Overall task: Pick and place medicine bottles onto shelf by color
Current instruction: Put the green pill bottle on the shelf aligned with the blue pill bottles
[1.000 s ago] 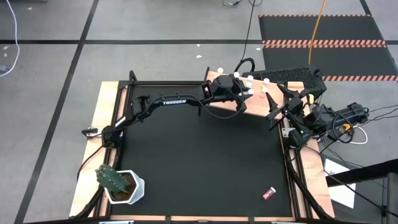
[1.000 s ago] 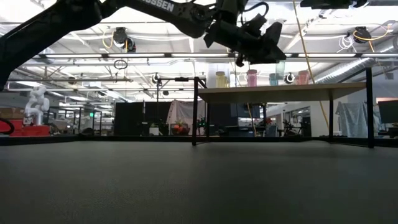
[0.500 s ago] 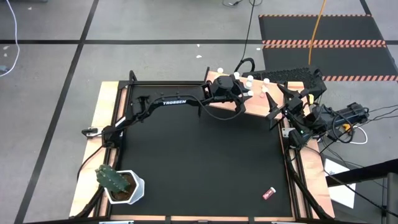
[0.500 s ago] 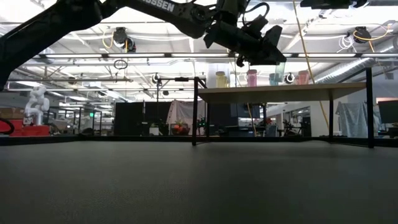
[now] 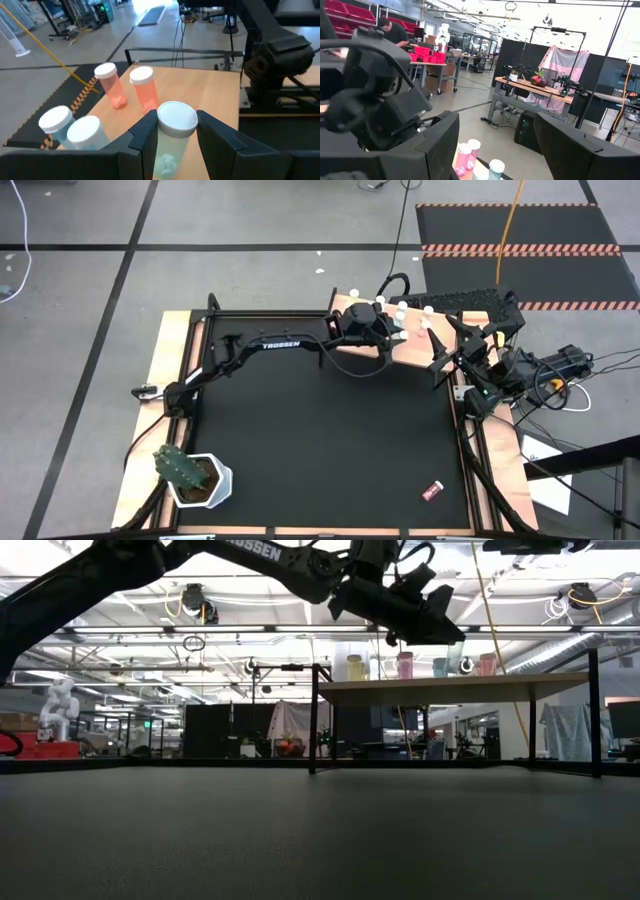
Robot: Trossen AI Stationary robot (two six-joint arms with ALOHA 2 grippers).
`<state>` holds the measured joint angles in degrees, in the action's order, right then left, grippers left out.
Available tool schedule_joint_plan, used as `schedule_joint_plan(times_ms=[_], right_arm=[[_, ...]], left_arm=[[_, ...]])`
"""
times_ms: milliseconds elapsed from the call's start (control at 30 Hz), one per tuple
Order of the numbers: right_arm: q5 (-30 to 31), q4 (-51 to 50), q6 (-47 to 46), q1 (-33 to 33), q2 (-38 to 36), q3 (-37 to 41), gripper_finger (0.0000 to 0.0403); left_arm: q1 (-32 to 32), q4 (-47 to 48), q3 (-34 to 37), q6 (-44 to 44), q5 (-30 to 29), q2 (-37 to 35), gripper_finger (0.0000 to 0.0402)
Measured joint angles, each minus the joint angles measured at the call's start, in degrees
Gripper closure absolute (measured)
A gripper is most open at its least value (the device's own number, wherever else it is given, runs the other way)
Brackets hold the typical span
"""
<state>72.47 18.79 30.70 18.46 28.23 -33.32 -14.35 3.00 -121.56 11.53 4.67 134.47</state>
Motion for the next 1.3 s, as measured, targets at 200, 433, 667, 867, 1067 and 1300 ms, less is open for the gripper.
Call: schedule_joint_plan(times_ms=[200,433,667,867,1067,1300], right_arm=[[-0.02,0.01,-0.75,0.03,0.02,0.0,0.0149],[-0.04,-0.24,-2.06,0.04,0.02,0.0,0.0149],[-0.02,-0.24,-1.68,0.04,0.02,0.0,0.0149],[1.22,-0.26,-1.44,0.04,0.01,0.0,0.0149],[1.22,-0.26,-1.31,0.04,0.02,0.0,0.015],[1.22,-0.26,-1.31,0.04,0.02,0.0,0.0149]], left_arm=[[0.02,-2.46,-0.08,-0.49,-0.23,1.82,0.0275],[0.02,-3.31,-0.09,0.09,-0.66,1.89,0.0275],[-0.28,-2.71,-0.09,-1.16,-1.95,1.89,0.0275],[-0.28,-2.64,-0.09,-1.74,-1.95,1.89,0.0275],[-0.28,-2.39,-0.09,-1.79,-1.97,1.89,0.0275],[-0.28,-1.61,-0.09,-1.79,-1.97,1.89,0.0274]])
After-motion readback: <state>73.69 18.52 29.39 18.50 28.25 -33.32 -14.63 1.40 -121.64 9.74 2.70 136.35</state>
